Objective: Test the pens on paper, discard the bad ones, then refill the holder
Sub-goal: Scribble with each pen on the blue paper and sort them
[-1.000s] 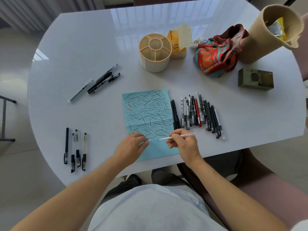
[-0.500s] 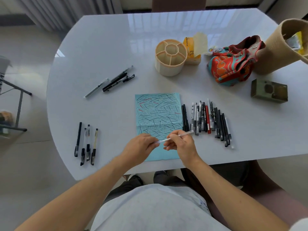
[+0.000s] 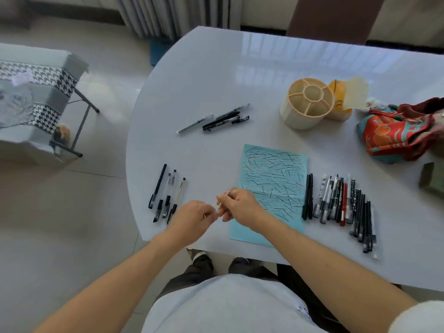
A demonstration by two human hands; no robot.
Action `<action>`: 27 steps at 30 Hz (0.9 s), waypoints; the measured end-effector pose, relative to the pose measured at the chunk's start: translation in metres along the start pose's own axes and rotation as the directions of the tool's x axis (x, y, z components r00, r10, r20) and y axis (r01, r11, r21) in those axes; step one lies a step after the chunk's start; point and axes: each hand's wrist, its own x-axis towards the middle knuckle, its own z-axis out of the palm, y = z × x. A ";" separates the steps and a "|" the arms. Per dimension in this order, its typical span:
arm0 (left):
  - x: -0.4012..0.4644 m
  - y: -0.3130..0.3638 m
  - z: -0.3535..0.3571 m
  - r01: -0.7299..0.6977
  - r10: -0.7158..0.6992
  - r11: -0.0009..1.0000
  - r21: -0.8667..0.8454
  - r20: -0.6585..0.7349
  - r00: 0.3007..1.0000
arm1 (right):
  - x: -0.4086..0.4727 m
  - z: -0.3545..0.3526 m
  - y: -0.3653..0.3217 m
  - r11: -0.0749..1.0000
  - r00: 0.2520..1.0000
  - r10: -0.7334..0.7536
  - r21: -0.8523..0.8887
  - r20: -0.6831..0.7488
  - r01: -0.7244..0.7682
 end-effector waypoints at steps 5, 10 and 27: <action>-0.006 -0.031 -0.008 0.259 -0.283 0.947 -0.191 -0.113 0.952 | 0.043 0.018 -0.035 0.967 0.998 0.006 -0.254 0.069 0.012; -0.014 -0.072 -0.014 0.450 -0.491 0.861 -0.236 -0.160 0.856 | 0.102 -0.010 -0.076 0.910 0.930 -0.207 -0.409 -0.303 0.070; -0.020 -0.078 -0.020 0.322 -0.383 0.914 -0.245 -0.271 0.883 | 0.169 -0.059 -0.097 0.308 0.860 -0.497 -0.950 -0.111 0.056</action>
